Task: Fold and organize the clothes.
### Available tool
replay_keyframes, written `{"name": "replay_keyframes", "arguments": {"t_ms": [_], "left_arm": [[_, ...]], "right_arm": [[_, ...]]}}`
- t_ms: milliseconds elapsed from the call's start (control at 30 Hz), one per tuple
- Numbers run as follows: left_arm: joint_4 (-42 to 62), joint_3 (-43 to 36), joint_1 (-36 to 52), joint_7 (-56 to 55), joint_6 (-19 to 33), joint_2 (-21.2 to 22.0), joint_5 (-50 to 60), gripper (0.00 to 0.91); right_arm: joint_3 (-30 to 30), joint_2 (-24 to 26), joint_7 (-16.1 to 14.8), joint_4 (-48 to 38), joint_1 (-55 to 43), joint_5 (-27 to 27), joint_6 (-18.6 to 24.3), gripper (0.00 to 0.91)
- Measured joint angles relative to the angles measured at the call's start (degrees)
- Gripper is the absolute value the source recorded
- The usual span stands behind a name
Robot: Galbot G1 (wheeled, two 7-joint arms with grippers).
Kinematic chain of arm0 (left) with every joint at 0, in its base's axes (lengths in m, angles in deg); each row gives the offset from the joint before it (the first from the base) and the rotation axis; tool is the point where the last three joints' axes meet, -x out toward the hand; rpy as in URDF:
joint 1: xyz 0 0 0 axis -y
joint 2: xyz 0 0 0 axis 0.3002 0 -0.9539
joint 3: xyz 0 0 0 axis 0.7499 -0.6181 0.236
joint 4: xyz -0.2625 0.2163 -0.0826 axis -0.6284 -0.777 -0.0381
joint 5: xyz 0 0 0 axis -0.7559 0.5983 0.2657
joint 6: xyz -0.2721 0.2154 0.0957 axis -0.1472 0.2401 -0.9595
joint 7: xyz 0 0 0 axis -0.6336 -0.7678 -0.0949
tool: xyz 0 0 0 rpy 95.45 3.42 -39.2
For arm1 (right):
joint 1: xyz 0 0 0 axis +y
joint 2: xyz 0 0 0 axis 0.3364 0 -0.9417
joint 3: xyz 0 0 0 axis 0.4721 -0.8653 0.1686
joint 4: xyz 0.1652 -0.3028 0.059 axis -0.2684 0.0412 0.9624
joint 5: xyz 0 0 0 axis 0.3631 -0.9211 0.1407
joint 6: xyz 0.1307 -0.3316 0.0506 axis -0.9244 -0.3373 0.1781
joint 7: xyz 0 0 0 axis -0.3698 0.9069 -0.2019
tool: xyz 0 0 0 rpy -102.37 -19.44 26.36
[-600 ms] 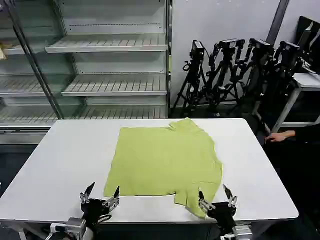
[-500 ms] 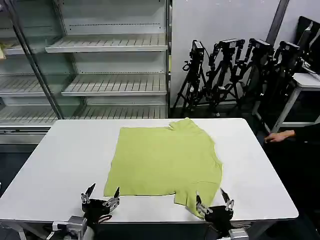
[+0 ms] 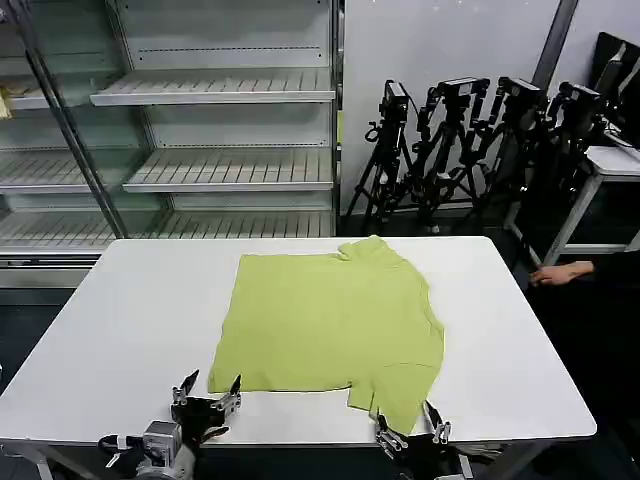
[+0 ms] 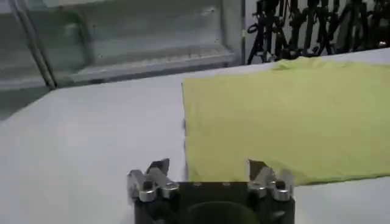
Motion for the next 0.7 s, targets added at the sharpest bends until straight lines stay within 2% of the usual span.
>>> {"name": "replay_keyframes", "arguments": {"t_ms": [700], "left_arm": [[1.02,1.68,-0.7,-0.65,-0.64,-0.61,-7.34,0.02]], "right_arm": [[-0.45,0.36,0.9,3.46,3.15,-0.91,2.35,0.0]]}}
